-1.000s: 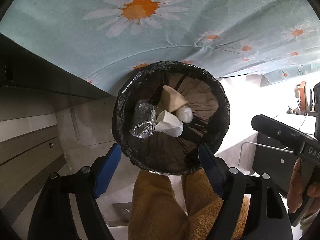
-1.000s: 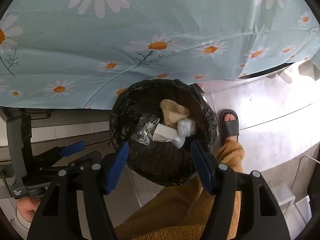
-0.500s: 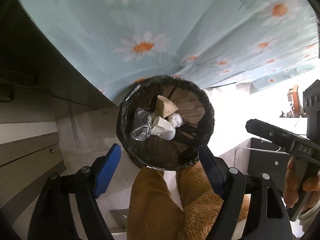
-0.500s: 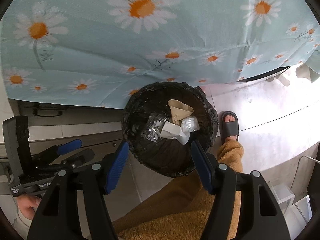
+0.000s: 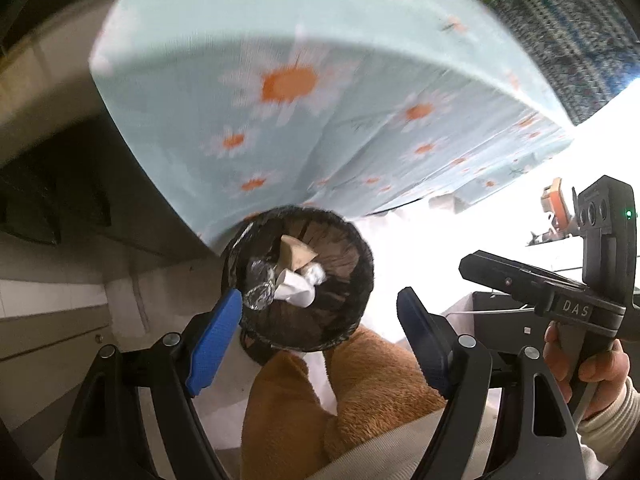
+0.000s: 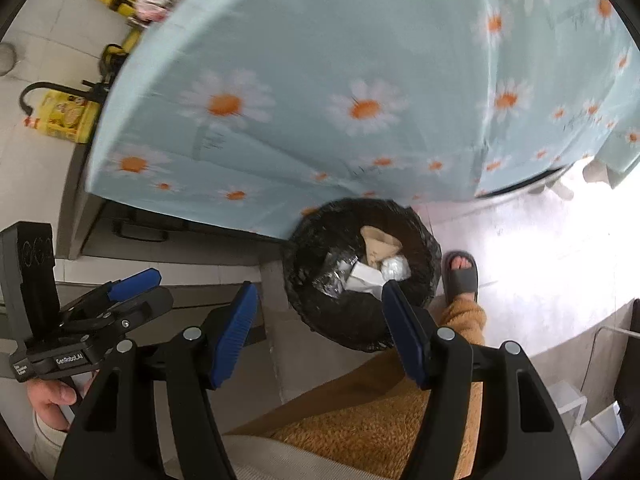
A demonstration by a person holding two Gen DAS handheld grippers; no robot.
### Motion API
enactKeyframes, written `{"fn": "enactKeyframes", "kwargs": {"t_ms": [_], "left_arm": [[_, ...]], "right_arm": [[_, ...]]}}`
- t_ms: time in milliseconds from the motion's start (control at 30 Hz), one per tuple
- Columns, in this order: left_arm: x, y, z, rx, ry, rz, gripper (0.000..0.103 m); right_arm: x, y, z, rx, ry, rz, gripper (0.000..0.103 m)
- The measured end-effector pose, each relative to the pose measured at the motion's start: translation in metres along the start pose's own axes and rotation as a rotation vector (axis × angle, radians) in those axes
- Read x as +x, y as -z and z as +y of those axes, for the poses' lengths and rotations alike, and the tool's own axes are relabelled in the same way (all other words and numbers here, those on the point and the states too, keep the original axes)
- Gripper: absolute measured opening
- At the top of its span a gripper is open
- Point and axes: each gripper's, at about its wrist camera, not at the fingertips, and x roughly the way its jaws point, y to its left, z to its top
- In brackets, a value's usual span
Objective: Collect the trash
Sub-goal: 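Raise both tools back toward the remaining trash on the counter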
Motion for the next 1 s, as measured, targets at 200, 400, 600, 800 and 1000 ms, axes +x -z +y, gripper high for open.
{"fn": "enactKeyframes", "kwargs": {"t_ms": [200, 400, 600, 800, 1000], "left_arm": [[-0.038, -0.006, -0.012, 0.052, 0.027, -0.080, 0.077], [-0.069, -0.023, -0.019, 0.088, 0.035, -0.163, 0.077], [-0.100, -0.049, -0.023, 0.081, 0.023, -0.276, 0.077], [-0.116, -0.087, -0.017, 0.031, -0.023, -0.339, 0.077], [-0.122, -0.127, -0.017, -0.017, -0.064, -0.373, 0.077]], "right_arm": [[-0.041, 0.000, 0.031, -0.067, 0.012, -0.096, 0.065], [-0.076, -0.007, 0.055, -0.128, 0.016, -0.189, 0.065], [-0.107, -0.040, 0.078, -0.209, 0.017, -0.264, 0.065], [-0.125, -0.090, 0.083, -0.269, -0.008, -0.311, 0.065], [-0.135, -0.142, 0.076, -0.327, -0.031, -0.334, 0.065]]}}
